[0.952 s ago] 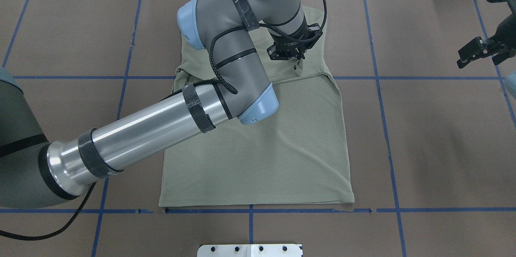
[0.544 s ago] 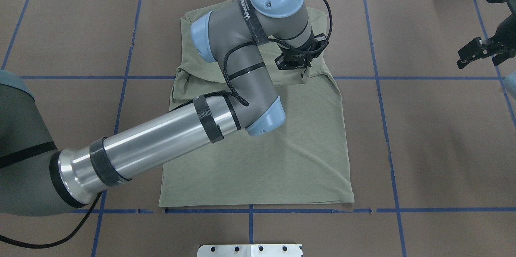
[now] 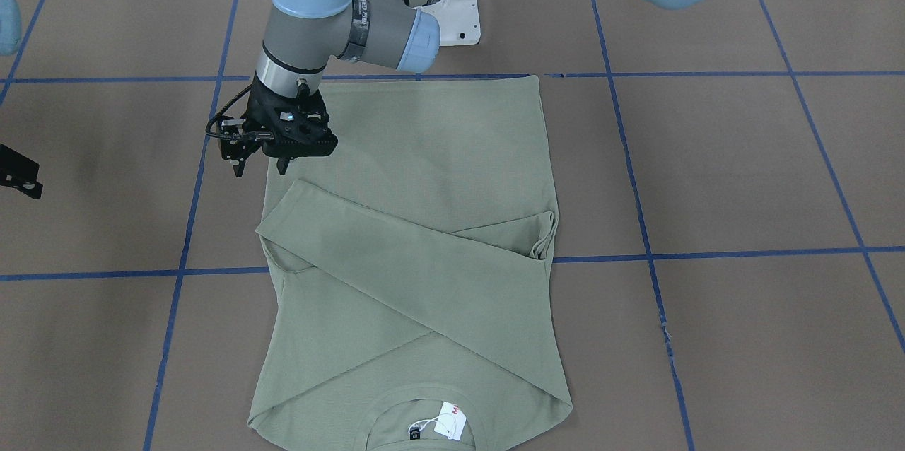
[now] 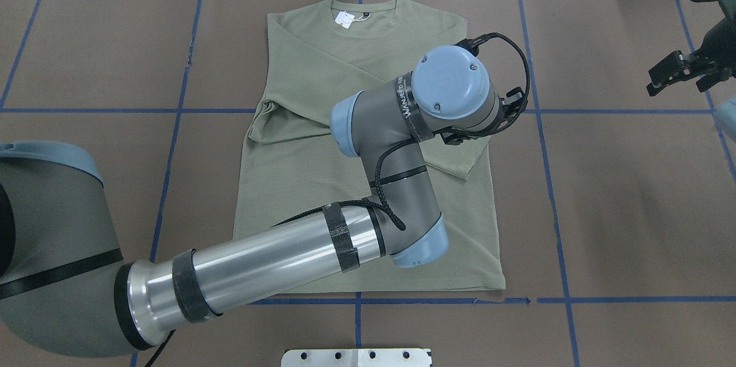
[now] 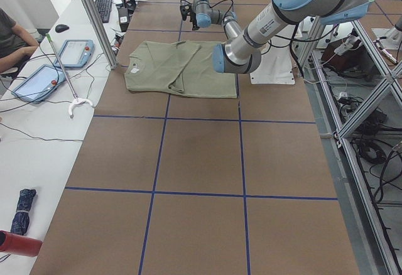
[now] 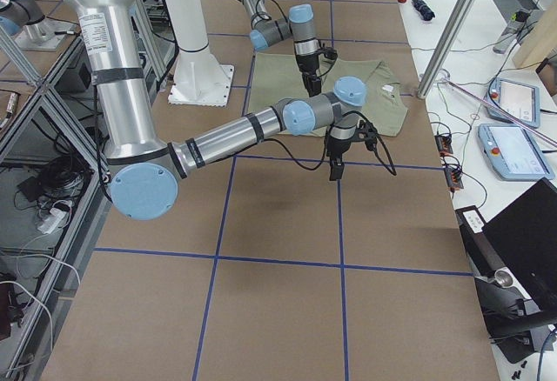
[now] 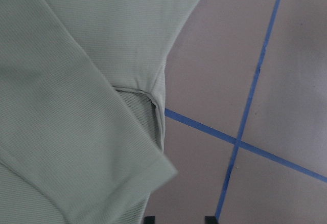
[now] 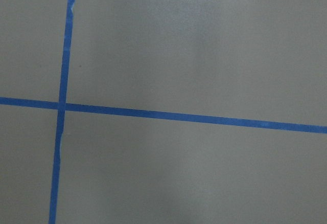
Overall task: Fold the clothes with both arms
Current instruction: 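Carry the grasped sleeve across the shirt toward the right gripper, then release the sleeve and withdraw the left gripper while the right gripper lowers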
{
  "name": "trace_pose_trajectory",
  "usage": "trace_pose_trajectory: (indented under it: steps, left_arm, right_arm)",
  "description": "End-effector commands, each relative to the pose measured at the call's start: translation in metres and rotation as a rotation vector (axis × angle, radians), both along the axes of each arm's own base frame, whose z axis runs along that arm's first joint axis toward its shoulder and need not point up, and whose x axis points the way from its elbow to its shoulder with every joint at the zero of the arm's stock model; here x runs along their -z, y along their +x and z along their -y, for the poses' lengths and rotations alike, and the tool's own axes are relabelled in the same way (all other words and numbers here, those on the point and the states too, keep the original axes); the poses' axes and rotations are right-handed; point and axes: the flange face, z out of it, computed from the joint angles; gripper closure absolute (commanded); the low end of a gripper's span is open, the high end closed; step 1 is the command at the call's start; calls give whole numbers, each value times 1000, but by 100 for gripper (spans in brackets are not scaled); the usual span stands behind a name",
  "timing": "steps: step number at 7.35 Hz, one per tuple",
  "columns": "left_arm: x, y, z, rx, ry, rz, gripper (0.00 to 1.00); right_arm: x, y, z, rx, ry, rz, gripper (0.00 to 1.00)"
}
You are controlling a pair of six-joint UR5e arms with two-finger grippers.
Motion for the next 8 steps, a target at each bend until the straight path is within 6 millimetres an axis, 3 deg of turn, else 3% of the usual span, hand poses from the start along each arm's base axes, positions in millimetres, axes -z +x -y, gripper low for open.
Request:
trace_pose_trajectory:
  steps: [1,2,3,6,8]
  left_arm:
    - [-7,-9,15,20,43,19,0]
    - [-14,-23,32,21,45,31,0]
    - [-41,-45,41,-9,59,53,1]
    - [-125,-139,38,-61,179,202,1]
    - [-187,-209,19,-110,250,342,1]
  right_arm:
    - [3,-1,0,2,14,12,0]
    - [9,-1,-1,3,28,19,0]
    - [14,-4,0,-33,43,42,0]
    - [37,-78,-24,-151,13,120,0]
    - [67,-122,-59,-175,-19,141,0]
